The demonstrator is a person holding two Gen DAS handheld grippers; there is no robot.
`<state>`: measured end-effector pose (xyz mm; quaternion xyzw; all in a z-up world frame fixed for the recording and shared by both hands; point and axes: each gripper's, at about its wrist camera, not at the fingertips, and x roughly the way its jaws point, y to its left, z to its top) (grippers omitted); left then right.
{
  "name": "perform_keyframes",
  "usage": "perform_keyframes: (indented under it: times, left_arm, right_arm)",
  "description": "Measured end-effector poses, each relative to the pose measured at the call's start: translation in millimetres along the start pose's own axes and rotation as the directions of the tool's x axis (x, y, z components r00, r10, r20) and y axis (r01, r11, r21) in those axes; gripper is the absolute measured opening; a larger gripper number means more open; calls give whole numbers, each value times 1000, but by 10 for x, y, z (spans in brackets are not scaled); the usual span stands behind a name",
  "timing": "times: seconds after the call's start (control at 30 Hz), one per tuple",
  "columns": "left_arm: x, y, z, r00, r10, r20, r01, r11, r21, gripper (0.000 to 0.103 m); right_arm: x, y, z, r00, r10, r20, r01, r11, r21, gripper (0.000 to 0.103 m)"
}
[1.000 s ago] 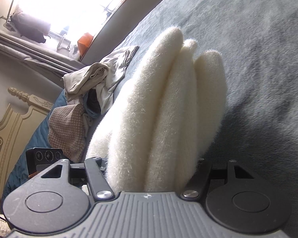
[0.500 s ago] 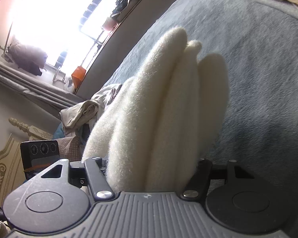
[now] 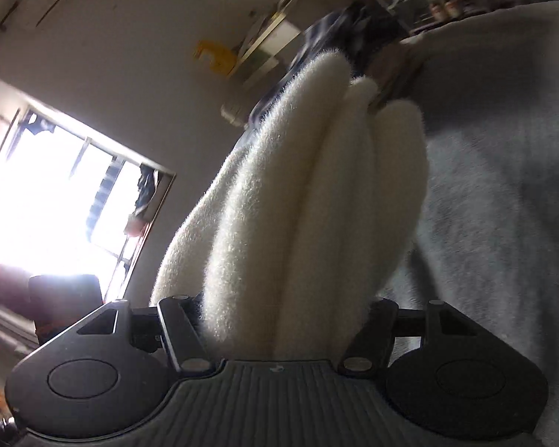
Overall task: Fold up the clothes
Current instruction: 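Carry the sweater with both grippers toward the stack of folded plaid clothes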
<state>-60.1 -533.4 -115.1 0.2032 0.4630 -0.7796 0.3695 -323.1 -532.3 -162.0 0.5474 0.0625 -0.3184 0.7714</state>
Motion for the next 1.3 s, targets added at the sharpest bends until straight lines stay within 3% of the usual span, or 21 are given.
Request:
perform_keyframes:
  times: [0.23,0.43,0.53,0.6,0.7,0.83,0.93,1.0,1.1,1.3]
  left_arm:
    - [777,-138,618,997,-61,-54,62,998,6,74]
    - [1495,-165,1331,991,-117,-59,122,990,74,74]
    - [1693,-90,1500,990,-134,-41,138,985,102,74]
    - [1663,-81,1435,991,-130,-17,131,987,97,73]
    - [1693,-30,1429,994,-112,8,111,990,85,73]
    - [1508,-118,1197,992,-126,25,125,990,63,73]
    - [1313,-179,786,984,-162,71,163,986,-18,73]
    - [1223,-232,514,981,-162,110,172,982,-84,73]
    - [1150,-319,152,976,-122,181,155,971,-180,74]
    - [1107,-479,-272,959,-5,284,95,948,-305,77]
  right_arm:
    - [-214,-393,263,976,-126,178,102,985,139,66]
    - [-108,-786,847,925,-215,312,153,965,211,66]
    - [-44,-1014,1136,907,-233,351,161,962,223,66]
    - [10,-1151,1302,900,-240,364,167,961,221,66]
    - [125,-1251,1473,906,-241,348,184,965,188,66]
    - [-24,-1392,1745,951,-199,236,190,980,60,66]
    - [-169,-1367,1941,987,-144,77,150,986,-75,66]
    - [-189,-1312,2079,992,-116,-42,108,981,-161,66]
    - [-90,-1239,2277,967,-104,-232,47,970,-239,66]
    - [373,-1074,2544,863,-130,-489,-75,923,-378,66]
